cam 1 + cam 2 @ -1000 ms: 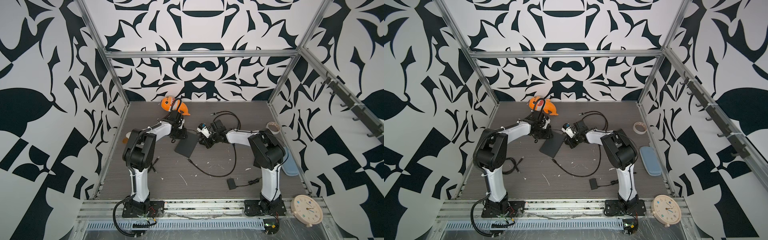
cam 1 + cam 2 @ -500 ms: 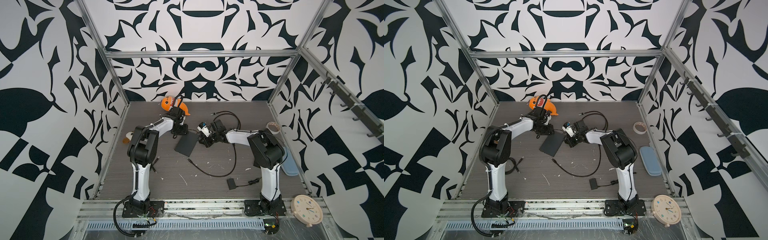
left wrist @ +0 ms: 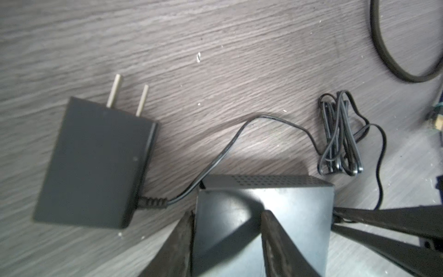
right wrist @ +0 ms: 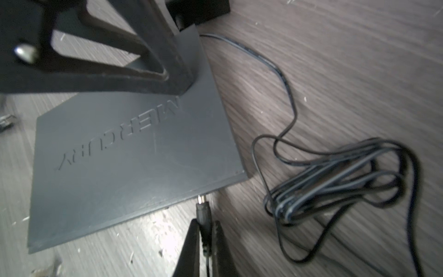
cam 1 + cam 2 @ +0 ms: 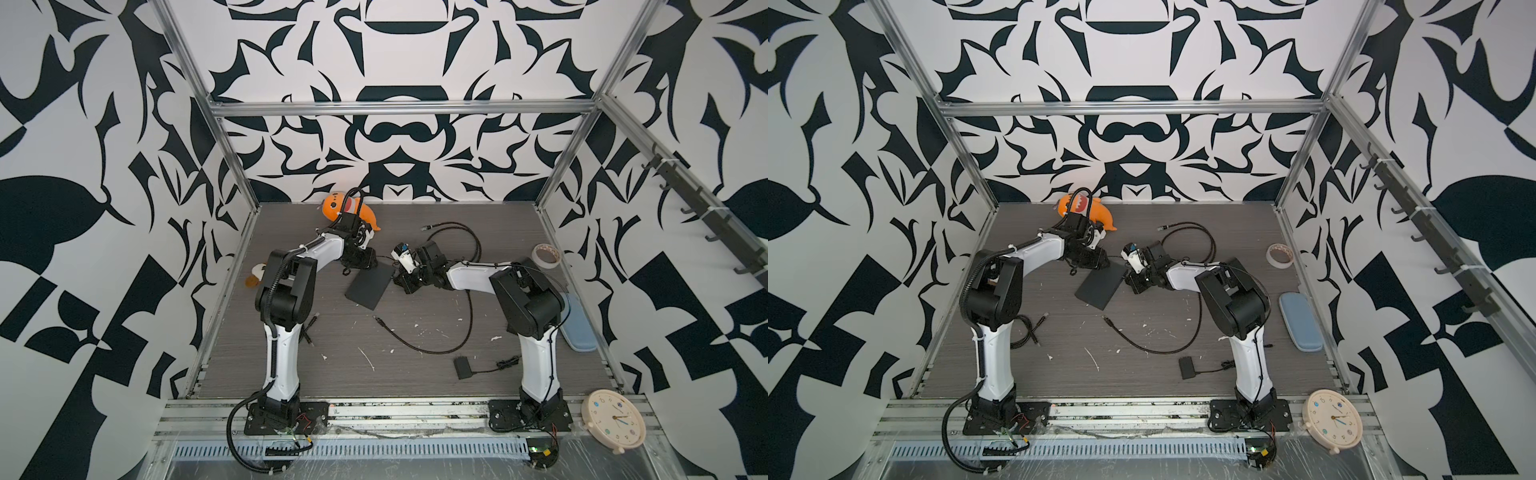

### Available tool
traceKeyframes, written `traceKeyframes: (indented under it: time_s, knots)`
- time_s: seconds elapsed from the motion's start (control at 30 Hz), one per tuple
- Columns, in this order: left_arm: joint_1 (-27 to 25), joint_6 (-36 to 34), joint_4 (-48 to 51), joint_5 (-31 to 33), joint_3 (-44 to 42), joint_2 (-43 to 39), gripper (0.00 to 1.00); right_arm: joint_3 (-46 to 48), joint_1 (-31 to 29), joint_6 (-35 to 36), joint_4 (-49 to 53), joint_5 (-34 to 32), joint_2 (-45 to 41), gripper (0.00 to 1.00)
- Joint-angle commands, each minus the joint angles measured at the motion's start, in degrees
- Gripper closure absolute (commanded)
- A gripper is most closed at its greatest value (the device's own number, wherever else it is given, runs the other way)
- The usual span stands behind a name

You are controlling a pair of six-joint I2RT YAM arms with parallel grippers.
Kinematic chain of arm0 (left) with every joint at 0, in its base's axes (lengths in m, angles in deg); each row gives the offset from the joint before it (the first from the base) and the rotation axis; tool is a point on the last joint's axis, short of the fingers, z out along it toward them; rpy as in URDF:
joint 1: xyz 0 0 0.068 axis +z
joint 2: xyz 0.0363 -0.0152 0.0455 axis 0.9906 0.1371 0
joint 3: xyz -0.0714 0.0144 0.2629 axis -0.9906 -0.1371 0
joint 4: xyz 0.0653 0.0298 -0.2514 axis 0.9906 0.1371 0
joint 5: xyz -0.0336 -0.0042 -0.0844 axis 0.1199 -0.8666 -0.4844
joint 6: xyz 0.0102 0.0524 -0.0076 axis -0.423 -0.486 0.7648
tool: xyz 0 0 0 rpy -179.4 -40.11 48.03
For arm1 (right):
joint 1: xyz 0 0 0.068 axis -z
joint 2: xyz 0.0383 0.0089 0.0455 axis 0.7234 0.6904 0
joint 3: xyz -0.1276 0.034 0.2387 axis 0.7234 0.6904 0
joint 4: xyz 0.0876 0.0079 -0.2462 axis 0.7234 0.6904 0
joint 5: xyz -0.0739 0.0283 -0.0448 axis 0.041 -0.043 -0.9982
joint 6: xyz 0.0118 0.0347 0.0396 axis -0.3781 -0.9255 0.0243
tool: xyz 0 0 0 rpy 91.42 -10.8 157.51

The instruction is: Insert the plug into the switch port

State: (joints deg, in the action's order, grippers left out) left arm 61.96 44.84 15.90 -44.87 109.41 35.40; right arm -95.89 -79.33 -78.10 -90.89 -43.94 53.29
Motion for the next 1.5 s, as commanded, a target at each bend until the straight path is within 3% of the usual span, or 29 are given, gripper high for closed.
traceKeyframes:
  time_s: [0.0,0.27,0.47,0.67,0.93,1.07,1.37,1.47]
  knots:
    - [-2.00,-3.25,7.51,-6.91,-3.18,1.74,0.55,-0.21,-1.86,-2.90,-7.03,-2.28,1.64,0.92]
    - [-2.02,-6.48,10.03,-16.98,-3.32,2.18,0.57,0.31,-3.46,-1.64,-10.48,0.04,2.92,0.92]
    - [-1.99,-8.34,11.32,-20.29,-4.25,2.21,0.60,1.06,-3.77,-2.64,-14.14,-2.36,3.73,0.93]
    - [-2.26,-9.90,12.71,-23.86,-4.41,2.78,0.63,-2.10,-4.88,-1.71,-12.83,-0.03,5.29,0.92]
    - [-3.43,-10.61,13.82,-24.45,-4.11,2.89,0.63,-4.07,-5.99,-2.28,-12.26,-0.52,5.72,0.92]
    - [-3.93,-8.54,12.73,-21.06,-5.05,2.79,0.62,-5.14,-6.03,-1.26,-10.06,-0.82,5.83,0.91]
    - [0.15,2.97,7.01,-3.10,-6.83,-0.29,0.60,0.84,-5.20,0.57,-7.51,-1.35,0.73,0.85]
    - [1.56,5.44,6.62,0.79,-6.13,-0.32,0.59,3.27,-4.95,1.35,-6.72,-1.87,-1.20,0.78]
